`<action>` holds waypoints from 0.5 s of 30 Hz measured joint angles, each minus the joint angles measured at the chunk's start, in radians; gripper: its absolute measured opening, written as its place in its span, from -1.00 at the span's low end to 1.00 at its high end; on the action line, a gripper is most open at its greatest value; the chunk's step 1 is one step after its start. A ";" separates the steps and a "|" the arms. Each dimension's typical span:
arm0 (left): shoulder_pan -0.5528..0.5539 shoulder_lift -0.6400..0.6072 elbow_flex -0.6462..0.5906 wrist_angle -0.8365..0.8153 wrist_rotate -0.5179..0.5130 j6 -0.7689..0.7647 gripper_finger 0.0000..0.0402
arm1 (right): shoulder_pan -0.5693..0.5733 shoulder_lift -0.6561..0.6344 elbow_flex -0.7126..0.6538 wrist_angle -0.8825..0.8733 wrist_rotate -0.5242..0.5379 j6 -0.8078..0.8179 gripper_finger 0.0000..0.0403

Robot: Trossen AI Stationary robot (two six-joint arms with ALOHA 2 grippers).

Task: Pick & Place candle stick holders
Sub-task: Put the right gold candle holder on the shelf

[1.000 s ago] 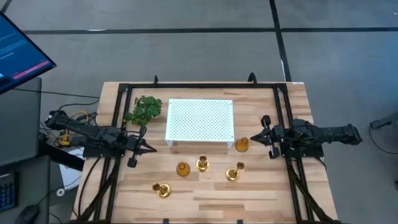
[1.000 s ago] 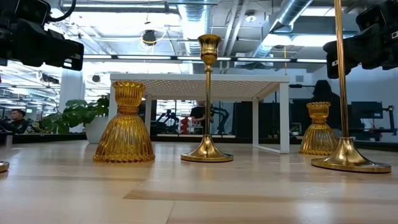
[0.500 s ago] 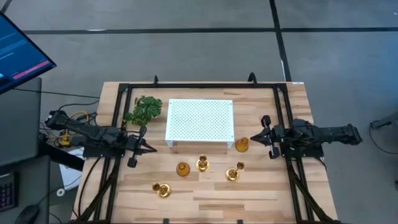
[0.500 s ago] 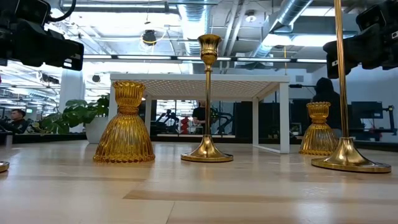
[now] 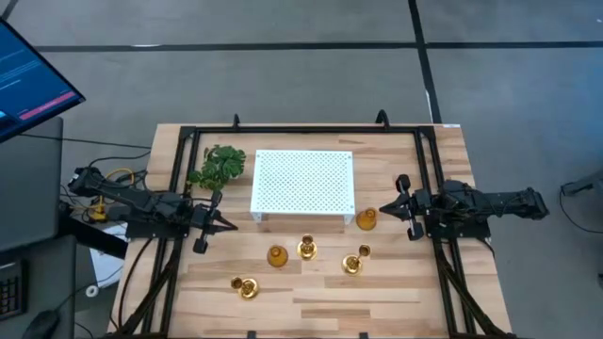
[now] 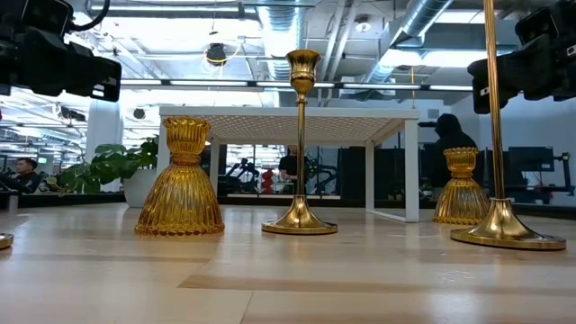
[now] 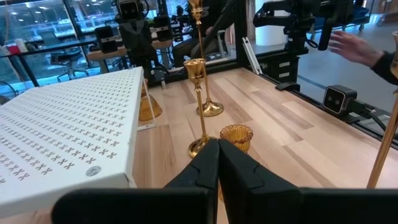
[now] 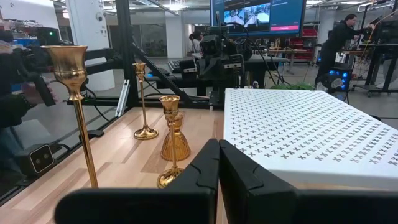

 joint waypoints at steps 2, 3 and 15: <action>0.000 0.000 0.000 0.002 0.000 0.000 -0.96 | 0.000 0.000 0.000 0.000 0.000 0.000 -1.00; 0.000 0.000 0.000 0.002 0.000 0.000 -0.96 | 0.000 0.000 0.000 0.000 0.000 0.000 -1.00; 0.000 0.000 0.000 0.015 0.000 0.000 -0.96 | 0.000 0.000 0.000 0.000 0.000 0.000 -1.00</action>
